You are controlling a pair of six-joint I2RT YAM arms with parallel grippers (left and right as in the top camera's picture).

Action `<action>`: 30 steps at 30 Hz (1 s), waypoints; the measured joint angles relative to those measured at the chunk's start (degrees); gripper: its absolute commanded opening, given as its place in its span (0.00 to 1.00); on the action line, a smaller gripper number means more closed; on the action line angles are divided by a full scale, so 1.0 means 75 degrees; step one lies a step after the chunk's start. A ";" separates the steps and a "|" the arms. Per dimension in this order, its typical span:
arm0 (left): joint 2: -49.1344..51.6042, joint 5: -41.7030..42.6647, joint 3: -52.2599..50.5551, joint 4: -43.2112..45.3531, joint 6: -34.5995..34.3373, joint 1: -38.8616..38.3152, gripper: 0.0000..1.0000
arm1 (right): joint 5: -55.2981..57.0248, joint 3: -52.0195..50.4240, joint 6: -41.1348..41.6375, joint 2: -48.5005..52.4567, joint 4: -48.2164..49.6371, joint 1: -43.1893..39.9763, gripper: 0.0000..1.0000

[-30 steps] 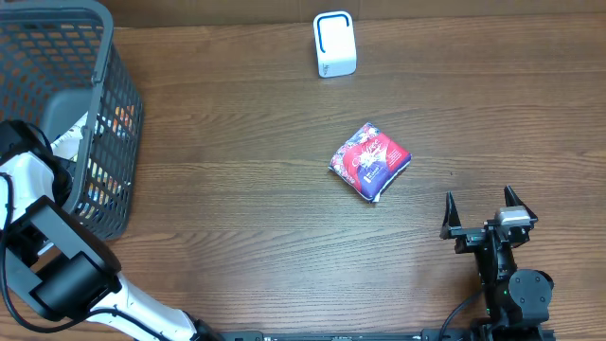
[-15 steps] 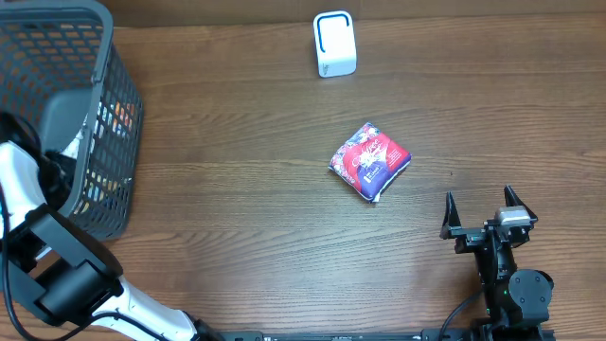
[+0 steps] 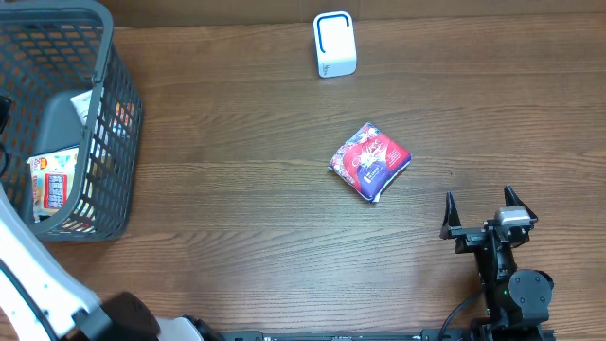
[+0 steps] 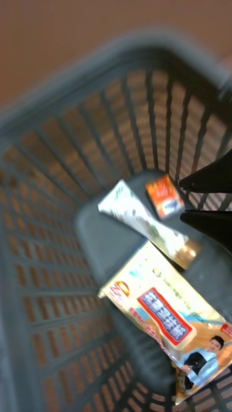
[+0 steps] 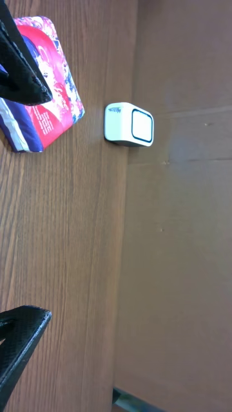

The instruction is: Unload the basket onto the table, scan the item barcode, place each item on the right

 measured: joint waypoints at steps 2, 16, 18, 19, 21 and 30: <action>-0.0265 -0.0029 0.0038 -0.0093 0.0020 0.0000 0.60 | 0.0003 0.0000 0.0000 0.0000 0.0000 0.0000 1.00; 0.1457 -0.1769 -0.1486 -0.0446 0.0516 0.0000 1.00 | 0.0000 0.0000 -0.0003 0.0000 0.0003 0.0000 1.00; 0.1918 -0.1941 -0.1620 -0.0417 0.0662 0.0000 1.00 | 0.0000 0.0000 -0.0003 0.0000 0.0003 0.0000 1.00; 0.2194 -0.2040 -0.1644 -0.0388 0.0766 0.0000 1.00 | 0.0003 0.0000 -0.0003 0.0000 0.0000 0.0003 1.00; 0.2527 -0.2247 -0.1644 -0.0277 0.0935 0.0000 1.00 | 0.0003 0.0000 0.0000 0.0000 0.0003 0.0000 1.00; 0.3372 -0.3465 -0.1644 -0.0064 0.1195 0.0000 1.00 | 0.0000 0.0000 0.0000 0.0000 0.0000 0.0003 1.00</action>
